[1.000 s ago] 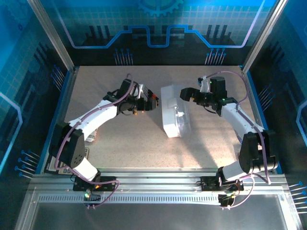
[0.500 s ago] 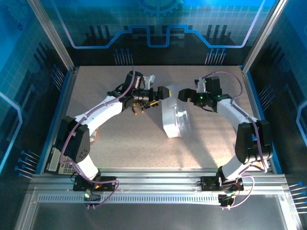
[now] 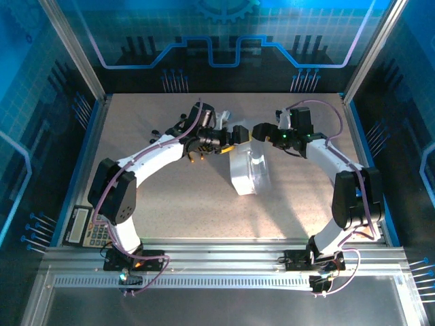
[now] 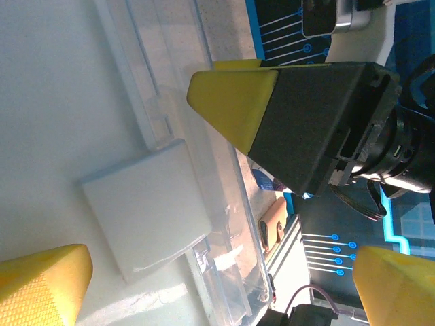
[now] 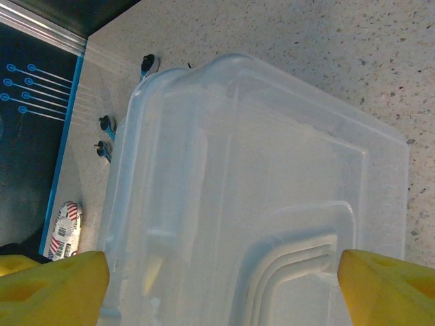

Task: Pack the tool kit

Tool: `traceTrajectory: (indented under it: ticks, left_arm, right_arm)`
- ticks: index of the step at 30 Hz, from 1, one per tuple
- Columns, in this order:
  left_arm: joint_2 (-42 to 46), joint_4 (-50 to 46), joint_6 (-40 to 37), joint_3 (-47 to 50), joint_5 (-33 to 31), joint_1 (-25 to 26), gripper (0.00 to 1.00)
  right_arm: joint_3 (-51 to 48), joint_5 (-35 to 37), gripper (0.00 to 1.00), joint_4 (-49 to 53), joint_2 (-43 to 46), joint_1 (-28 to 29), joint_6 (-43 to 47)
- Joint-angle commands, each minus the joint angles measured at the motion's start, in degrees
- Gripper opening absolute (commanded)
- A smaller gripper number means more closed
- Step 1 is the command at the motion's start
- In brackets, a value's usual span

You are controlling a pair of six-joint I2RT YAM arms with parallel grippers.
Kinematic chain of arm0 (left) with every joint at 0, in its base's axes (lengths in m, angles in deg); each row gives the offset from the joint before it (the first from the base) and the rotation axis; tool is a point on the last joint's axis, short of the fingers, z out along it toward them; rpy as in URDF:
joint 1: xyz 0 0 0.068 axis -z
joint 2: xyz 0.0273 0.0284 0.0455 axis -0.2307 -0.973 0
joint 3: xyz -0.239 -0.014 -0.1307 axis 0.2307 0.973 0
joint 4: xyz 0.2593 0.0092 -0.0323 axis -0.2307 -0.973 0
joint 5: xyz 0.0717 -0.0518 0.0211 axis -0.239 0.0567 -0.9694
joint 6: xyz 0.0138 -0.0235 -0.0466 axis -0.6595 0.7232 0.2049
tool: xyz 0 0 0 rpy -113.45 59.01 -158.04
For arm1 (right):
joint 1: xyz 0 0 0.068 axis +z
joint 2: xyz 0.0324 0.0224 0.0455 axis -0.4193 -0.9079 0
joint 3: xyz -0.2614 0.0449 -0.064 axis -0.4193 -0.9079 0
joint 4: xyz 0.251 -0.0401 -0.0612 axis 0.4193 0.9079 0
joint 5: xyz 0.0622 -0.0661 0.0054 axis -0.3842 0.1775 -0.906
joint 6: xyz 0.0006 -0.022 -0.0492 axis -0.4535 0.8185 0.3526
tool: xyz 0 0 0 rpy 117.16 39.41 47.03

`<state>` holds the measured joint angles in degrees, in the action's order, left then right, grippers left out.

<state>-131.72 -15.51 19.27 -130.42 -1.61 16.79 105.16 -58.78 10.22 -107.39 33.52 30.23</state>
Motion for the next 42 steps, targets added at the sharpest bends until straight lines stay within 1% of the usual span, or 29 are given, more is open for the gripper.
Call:
traceTrajectory:
  ticks: [1,14,18,27,34,42]
  left_arm:
    - [-1.1,-4.9,-2.8,-3.5,-2.3,0.7,0.99]
    - [-4.9,-6.8,-3.2,-6.8,-2.9,1.9,0.99]
    - [-5.8,-5.6,-2.3,-6.9,-2.3,2.2,0.99]
    - [-8.1,1.1,1.0,-6.8,1.5,2.6,0.99]
    - [-9.0,10.2,3.1,-3.1,6.0,2.6,0.99]
    - [-9.3,18.1,5.5,-0.1,7.6,2.5,0.99]
  right_arm:
    - [-1.0,1.2,0.88,-0.7,1.1,1.0,-0.5]
    - [-1.3,2.2,0.86,-0.9,0.8,1.9,-0.7]
    - [-1.4,2.4,0.85,-1.1,0.4,2.2,-0.8]
    - [-4.9,3.5,0.81,-5.4,0.4,4.5,-4.1]
    - [-8.8,3.8,0.78,-10.2,-0.2,6.3,-8.1]
    - [-12.1,6.1,0.75,-14.3,-0.3,8.3,-12.3]
